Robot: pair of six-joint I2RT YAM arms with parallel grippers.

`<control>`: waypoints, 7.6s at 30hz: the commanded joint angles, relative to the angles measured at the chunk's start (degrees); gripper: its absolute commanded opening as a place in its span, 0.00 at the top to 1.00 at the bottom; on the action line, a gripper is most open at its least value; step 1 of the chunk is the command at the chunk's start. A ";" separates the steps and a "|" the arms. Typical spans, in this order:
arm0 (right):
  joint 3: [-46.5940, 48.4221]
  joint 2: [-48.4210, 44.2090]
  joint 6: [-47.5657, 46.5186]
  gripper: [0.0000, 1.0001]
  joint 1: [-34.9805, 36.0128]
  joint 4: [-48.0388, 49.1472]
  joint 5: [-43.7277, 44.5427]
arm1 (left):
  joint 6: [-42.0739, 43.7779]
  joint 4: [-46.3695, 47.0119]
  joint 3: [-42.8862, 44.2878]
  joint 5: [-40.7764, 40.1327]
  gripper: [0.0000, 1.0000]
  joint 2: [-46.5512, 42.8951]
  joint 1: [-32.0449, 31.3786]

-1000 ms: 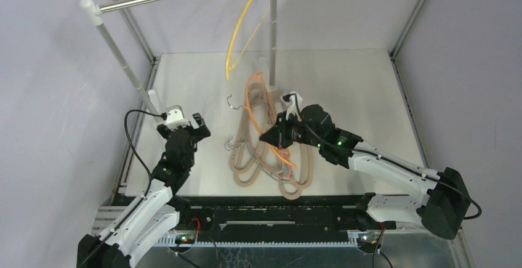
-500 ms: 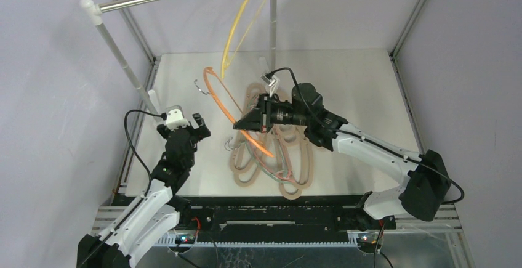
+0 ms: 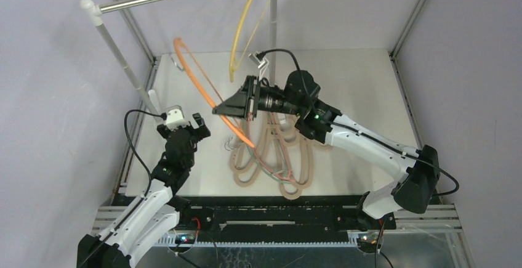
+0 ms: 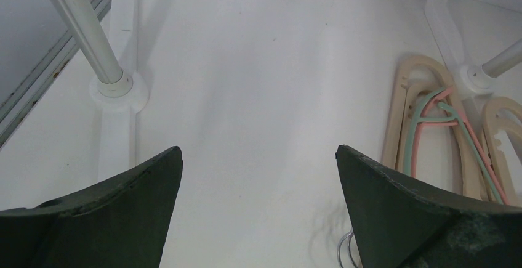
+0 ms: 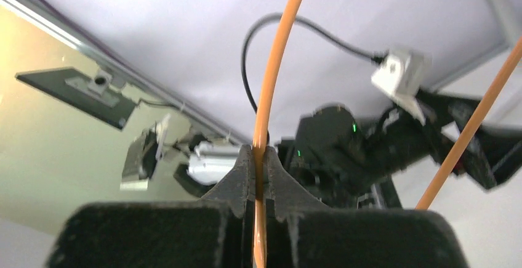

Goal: Organize the hangers

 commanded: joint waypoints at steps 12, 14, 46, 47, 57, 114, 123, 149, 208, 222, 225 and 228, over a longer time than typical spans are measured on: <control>19.24 12.75 7.11 1.00 -5.14 13.94 11.02 | 0.03 1.05 -1.29 -0.49 0.01 -2.27 -0.26; 20.15 14.17 7.74 1.00 -5.35 14.68 11.61 | 0.10 1.09 -1.21 -0.57 0.00 -2.39 -0.28; 27.06 23.13 11.14 1.00 -12.08 18.90 19.24 | -0.23 2.56 -1.20 1.20 0.01 -0.49 -0.27; 26.64 22.76 11.09 1.00 -12.24 18.94 19.48 | -0.24 2.66 -1.28 1.18 0.01 -0.43 -0.23; 14.75 16.66 12.59 1.00 -15.94 21.51 23.37 | -0.43 3.11 -1.47 1.28 0.01 0.12 -0.27; -14.75 -18.24 -30.90 0.26 14.56 -36.18 61.04 | 0.52 1.72 -0.83 -0.67 0.00 1.10 -0.22; -23.86 -8.71 -29.65 0.45 15.54 -32.12 51.68 | -0.14 1.38 -1.04 -0.42 0.01 0.14 -0.25; -23.69 9.05 -27.75 0.76 16.73 -28.33 49.90 | -0.21 1.65 -1.42 -0.05 0.00 -0.40 -0.28; -22.42 -14.26 -7.32 1.00 2.91 0.86 41.14 | -1.32 1.10 -2.61 -0.45 0.01 -4.54 -0.29; -14.15 -14.15 -11.56 1.00 5.77 1.11 43.57 | -1.28 1.44 -2.43 -0.36 0.01 -4.11 -0.30; -10.74 -12.47 -12.64 1.00 5.95 1.28 44.06 | -1.29 1.44 -2.39 -0.32 0.00 -4.25 -0.26; -6.81 -10.52 -13.76 1.00 5.83 1.86 43.83 | -1.22 1.40 -2.37 -0.32 0.01 -4.28 -0.26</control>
